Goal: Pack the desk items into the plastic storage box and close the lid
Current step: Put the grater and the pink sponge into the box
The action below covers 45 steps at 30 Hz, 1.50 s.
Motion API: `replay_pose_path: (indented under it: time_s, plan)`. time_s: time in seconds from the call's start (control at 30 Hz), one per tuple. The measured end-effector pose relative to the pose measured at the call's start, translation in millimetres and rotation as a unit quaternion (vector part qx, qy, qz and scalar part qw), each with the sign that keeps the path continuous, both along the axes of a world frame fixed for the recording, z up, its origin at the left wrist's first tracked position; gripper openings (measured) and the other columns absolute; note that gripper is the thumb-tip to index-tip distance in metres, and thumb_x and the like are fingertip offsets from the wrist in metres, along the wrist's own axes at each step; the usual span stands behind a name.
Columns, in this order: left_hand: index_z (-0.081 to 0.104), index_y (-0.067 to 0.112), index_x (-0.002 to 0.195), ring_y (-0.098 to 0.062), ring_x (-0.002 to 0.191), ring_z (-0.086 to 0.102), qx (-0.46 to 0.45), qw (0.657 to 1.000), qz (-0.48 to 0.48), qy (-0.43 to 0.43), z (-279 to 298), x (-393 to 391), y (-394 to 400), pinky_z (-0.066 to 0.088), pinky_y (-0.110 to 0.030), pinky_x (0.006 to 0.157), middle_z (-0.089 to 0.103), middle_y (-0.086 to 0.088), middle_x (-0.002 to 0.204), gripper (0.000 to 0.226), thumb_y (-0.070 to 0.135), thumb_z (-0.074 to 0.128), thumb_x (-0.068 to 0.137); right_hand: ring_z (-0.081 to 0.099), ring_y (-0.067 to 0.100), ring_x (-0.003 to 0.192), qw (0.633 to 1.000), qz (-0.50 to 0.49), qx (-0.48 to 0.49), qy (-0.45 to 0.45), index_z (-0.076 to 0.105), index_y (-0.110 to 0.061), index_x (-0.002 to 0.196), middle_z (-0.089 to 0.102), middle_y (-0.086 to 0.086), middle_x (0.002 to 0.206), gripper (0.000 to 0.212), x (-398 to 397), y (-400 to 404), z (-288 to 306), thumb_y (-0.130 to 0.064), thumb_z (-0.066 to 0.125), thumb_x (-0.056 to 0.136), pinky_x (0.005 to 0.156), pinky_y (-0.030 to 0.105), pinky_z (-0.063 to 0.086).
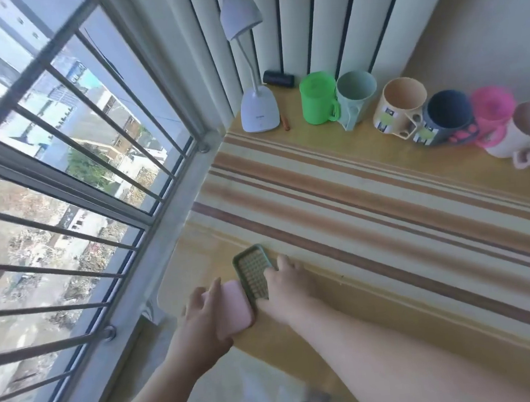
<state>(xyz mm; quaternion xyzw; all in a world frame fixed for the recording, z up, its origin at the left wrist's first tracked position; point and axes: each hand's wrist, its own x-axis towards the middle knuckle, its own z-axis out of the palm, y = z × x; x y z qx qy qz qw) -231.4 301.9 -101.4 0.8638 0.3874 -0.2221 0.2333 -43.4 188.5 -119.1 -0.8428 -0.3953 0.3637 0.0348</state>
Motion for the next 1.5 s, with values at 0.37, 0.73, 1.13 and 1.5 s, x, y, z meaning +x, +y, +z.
replay_pose_path:
  time_s: [0.37,0.73,1.13,1.5]
  plan:
    - [0.01,0.056,0.145,-0.029,0.116,0.048,-0.047,0.998,0.0,-0.045,9.8,63.0,-37.5,0.043,-0.037,0.077,0.026,0.012,0.116,0.11,0.046,0.072,0.055,0.051,0.023,0.112,0.991,-0.085,-0.004,-0.102,0.056,-0.023,0.116,0.05,-0.003,0.119,0.061,72.9,-117.0,8.4,-0.074,0.058,0.082,0.073,0.036,0.049]
    - [0.007,0.059,0.146,-0.027,0.113,0.048,-0.046,0.986,-0.111,-0.113,48.5,181.1,-110.4,0.05,-0.04,0.077,0.035,0.003,0.133,0.116,0.047,0.075,0.052,0.051,0.027,0.11,0.967,-0.214,-0.08,-0.108,0.059,-0.021,0.122,0.052,0.001,0.119,0.086,92.3,-247.3,18.5,-0.09,0.046,0.074,0.077,0.041,0.053]
    - [0.017,0.059,0.142,-0.031,0.105,0.05,-0.025,0.98,-0.133,-0.147,101.6,204.2,-184.5,0.045,-0.043,0.08,0.039,0.002,0.123,0.114,0.049,0.077,0.045,0.048,0.035,0.113,0.958,-0.267,0.01,-0.1,0.034,-0.023,0.134,0.042,0.01,0.125,0.085,89.0,-290.8,87.1,-0.054,0.08,0.07,0.082,0.046,0.047]
    - [0.021,0.058,0.145,-0.03,0.123,0.047,-0.076,0.898,-0.29,-0.32,209.1,307.8,-348.0,0.047,-0.05,0.091,0.032,0.012,0.121,0.121,0.06,0.081,0.041,0.049,0.03,0.123,0.914,-0.369,0.004,-0.169,0.031,-0.031,0.154,0.046,0.0,0.132,0.102,73.9,-571.4,218.9,-0.056,0.067,0.062,0.096,0.049,0.052]
